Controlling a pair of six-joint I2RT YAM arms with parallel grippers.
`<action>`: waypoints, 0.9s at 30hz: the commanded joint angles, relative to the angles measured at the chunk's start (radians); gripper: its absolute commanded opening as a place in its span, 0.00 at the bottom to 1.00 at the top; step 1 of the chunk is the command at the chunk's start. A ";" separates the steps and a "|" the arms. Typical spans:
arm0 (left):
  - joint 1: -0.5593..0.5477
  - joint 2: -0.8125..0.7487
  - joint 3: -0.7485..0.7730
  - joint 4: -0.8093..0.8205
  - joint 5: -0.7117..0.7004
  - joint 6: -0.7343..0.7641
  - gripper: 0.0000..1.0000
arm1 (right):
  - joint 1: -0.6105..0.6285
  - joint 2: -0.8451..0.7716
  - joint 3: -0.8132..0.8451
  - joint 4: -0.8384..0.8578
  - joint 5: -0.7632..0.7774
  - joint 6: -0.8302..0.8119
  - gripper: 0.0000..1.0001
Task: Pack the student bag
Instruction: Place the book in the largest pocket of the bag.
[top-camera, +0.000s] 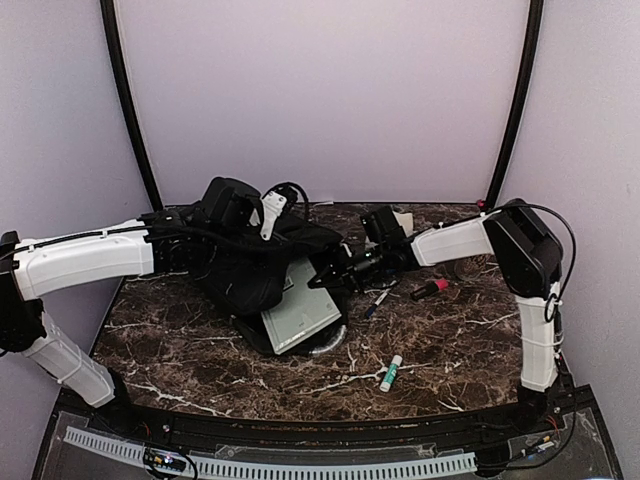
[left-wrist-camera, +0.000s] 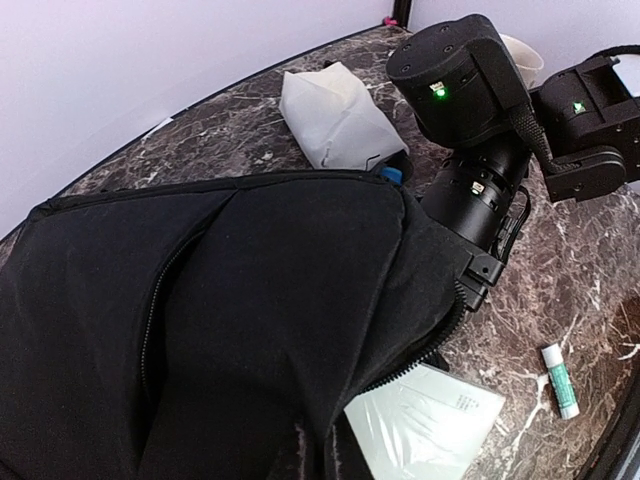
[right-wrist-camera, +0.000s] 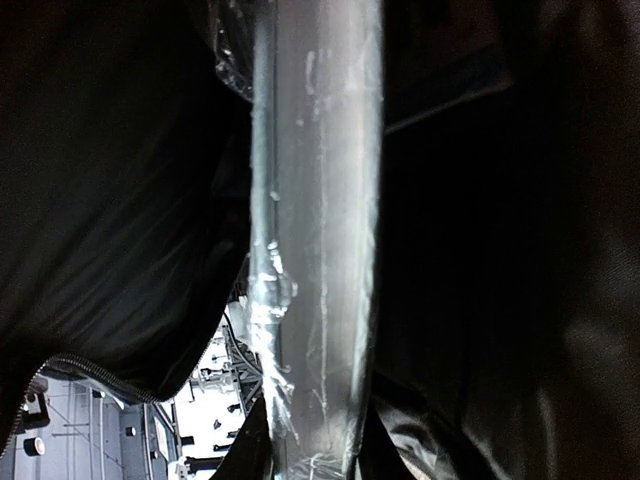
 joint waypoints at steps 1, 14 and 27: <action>-0.018 -0.006 0.057 0.085 0.132 0.050 0.00 | 0.049 -0.147 -0.068 0.101 -0.005 0.003 0.00; -0.092 -0.006 0.085 0.061 0.142 0.157 0.00 | 0.082 -0.053 0.024 -0.113 0.099 -0.202 0.27; -0.090 -0.083 -0.002 0.077 0.040 0.147 0.00 | 0.141 -0.340 -0.156 -0.319 0.496 -0.571 0.69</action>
